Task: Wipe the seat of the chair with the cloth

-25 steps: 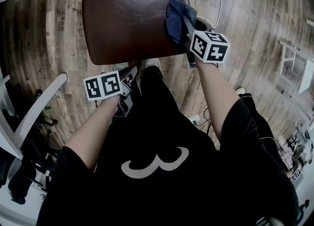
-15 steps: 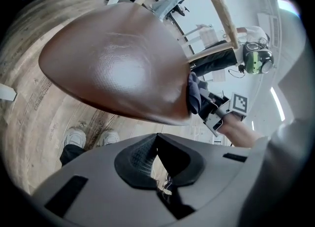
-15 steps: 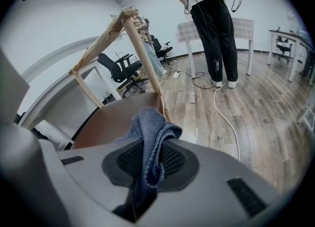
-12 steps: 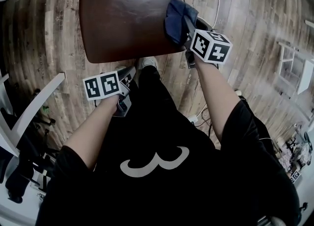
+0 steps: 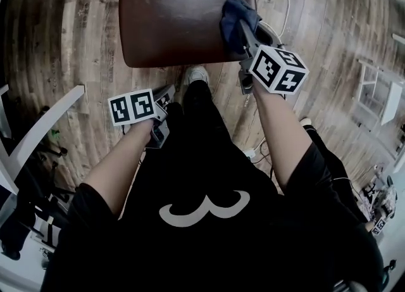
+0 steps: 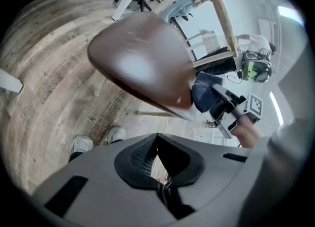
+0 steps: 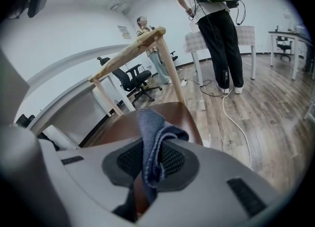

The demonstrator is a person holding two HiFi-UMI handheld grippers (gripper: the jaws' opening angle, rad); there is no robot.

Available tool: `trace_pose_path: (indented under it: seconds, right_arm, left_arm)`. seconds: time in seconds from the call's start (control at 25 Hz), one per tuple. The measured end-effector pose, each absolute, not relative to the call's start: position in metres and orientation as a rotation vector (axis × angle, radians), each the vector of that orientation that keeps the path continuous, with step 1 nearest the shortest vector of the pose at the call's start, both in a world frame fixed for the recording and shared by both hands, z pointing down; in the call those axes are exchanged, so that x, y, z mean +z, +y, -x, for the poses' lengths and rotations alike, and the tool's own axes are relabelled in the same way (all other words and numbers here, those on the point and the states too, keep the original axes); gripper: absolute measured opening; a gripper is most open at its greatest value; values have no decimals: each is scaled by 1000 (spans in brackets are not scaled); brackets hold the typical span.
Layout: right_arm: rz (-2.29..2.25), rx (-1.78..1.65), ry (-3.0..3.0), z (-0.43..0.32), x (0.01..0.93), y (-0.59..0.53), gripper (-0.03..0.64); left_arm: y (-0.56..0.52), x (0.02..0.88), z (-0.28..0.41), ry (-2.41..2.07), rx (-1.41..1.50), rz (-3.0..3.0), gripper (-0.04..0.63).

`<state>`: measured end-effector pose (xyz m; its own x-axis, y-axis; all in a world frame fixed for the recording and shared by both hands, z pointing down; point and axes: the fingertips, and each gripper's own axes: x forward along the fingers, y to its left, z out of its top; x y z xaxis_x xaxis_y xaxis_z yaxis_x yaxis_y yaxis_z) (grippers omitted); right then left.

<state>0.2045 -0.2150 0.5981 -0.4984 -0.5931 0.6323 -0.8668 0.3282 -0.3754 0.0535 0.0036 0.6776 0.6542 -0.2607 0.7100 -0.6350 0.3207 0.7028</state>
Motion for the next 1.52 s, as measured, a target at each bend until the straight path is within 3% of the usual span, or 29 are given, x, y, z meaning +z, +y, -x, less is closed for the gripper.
trace_pose_path:
  seconds: [0.8,1.08,1.52]
  right_arm:
    - [-918,1108,-2332,24,595,-108,54]
    - [-816,1076,-2307,62,621,-96,54]
    - [-785,1014,-2248,58,652,-94,54]
  left_arm:
    - [91,685,92,-975,225,-1144,12]
    - [102,696,119,-1012,165,-1081,12]
    - [101,705,125,-1037,170,-1056,12]
